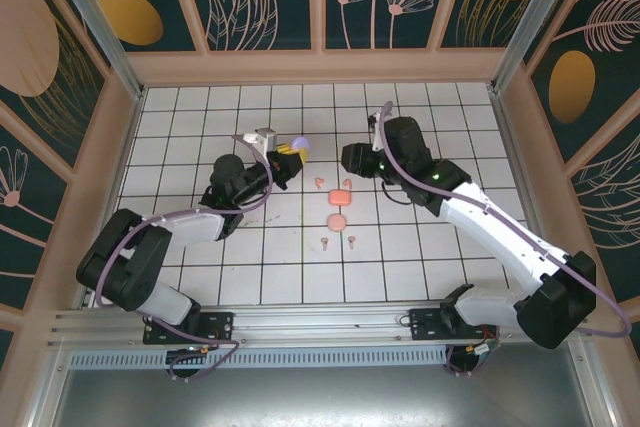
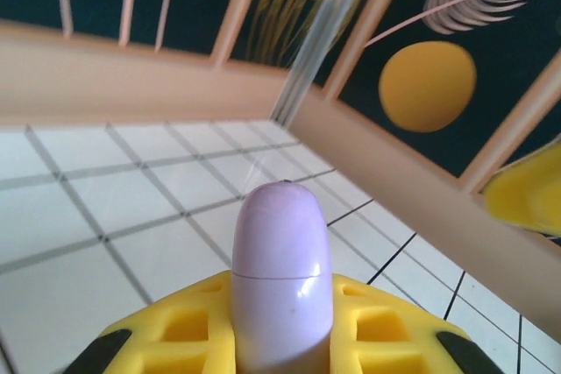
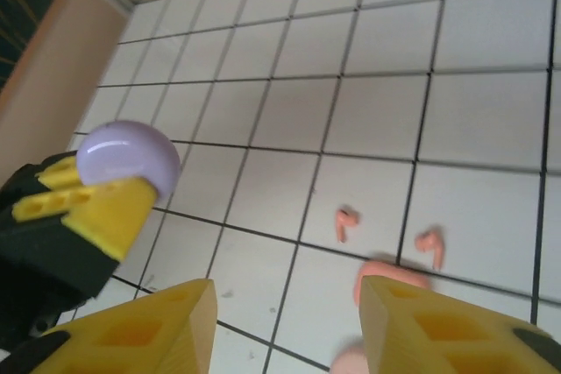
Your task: Insert the wireless bluetooth earbuds into the charging case
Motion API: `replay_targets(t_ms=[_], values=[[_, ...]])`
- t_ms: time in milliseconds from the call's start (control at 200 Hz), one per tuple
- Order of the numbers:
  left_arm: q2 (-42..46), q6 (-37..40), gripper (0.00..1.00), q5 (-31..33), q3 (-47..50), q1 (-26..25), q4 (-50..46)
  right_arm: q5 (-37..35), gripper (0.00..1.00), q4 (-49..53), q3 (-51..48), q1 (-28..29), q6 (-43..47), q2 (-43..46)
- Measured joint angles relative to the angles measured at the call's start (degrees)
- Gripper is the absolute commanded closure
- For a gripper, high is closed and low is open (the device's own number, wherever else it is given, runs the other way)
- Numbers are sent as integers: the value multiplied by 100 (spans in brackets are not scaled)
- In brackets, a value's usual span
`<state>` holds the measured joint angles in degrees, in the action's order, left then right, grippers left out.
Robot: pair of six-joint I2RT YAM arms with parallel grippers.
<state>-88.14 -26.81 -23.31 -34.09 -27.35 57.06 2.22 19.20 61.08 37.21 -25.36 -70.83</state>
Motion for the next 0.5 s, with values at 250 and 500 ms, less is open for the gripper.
replay_targets(t_ms=[250,500], values=[[-1121,-1056,100,-310,-313,730,-726,-138,41,-262,-831,-4,-326,7],[-1823,-1340,94,-525,-634,793,-1325,-166,39,-428,-1069,-4,-422,7]])
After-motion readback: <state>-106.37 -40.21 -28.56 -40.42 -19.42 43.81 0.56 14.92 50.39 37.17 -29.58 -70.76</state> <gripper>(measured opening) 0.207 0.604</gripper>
